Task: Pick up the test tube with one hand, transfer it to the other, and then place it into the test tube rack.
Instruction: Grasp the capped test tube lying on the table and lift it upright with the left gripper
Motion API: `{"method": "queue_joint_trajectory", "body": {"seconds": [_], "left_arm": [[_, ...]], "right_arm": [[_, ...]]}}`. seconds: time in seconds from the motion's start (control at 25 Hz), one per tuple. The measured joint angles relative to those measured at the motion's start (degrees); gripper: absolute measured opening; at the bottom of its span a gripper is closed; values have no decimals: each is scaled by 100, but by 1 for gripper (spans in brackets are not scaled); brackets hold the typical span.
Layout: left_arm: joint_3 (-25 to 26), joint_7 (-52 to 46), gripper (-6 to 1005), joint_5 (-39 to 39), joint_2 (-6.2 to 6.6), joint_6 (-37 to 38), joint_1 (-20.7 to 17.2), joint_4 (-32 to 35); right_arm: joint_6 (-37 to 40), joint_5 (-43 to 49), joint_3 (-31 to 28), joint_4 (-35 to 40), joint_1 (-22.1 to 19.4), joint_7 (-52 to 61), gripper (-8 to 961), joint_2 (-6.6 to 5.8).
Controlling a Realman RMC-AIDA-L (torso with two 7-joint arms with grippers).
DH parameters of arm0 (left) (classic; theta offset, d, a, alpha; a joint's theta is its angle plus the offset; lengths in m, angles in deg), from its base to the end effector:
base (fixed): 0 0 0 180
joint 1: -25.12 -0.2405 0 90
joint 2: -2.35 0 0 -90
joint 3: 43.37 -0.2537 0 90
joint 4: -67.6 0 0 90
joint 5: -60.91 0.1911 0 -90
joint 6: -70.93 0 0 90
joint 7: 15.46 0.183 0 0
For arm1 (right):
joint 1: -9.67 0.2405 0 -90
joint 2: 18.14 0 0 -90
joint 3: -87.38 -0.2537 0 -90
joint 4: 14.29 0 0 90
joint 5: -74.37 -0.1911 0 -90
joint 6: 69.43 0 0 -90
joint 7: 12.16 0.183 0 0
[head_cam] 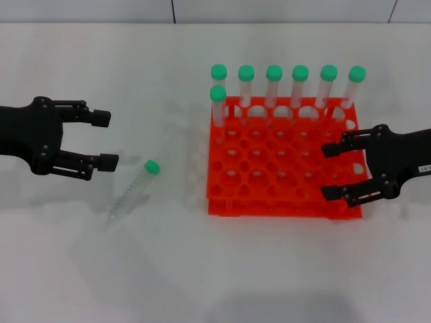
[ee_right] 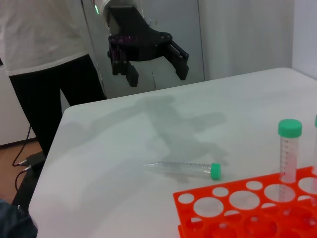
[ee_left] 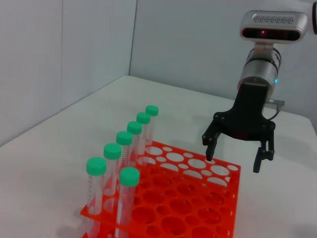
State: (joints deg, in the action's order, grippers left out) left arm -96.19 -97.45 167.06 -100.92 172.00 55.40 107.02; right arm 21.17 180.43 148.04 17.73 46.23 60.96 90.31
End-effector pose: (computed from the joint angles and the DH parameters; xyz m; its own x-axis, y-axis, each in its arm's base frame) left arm -0.2443 0.3191 0.0491 0.9003 0.2522 0.3548 0.2937 -0.9535 -0.0676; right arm 0.2230 0.3349 -0.0178 0.9411 -0.1417 -0.3070 -0.1677 -0.9840 -0.0599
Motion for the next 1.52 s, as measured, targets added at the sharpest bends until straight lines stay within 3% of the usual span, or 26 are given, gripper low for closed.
{"method": "queue_joint_trajectory", "body": {"seconds": [0.8, 1.24, 1.52], "left_arm": [[0, -607, 847, 168, -139, 221, -159, 431], [-5, -3090, 832, 1293, -612, 581, -327, 2435], [-36, -4043, 822, 2392, -869, 651, -89, 2825]], "right_arm": [[270, -54, -499, 28, -301, -443, 808, 5], [305, -69, -615, 47, -444, -747, 808, 64], [382, -201, -642, 32, -537, -954, 807, 88]]}}
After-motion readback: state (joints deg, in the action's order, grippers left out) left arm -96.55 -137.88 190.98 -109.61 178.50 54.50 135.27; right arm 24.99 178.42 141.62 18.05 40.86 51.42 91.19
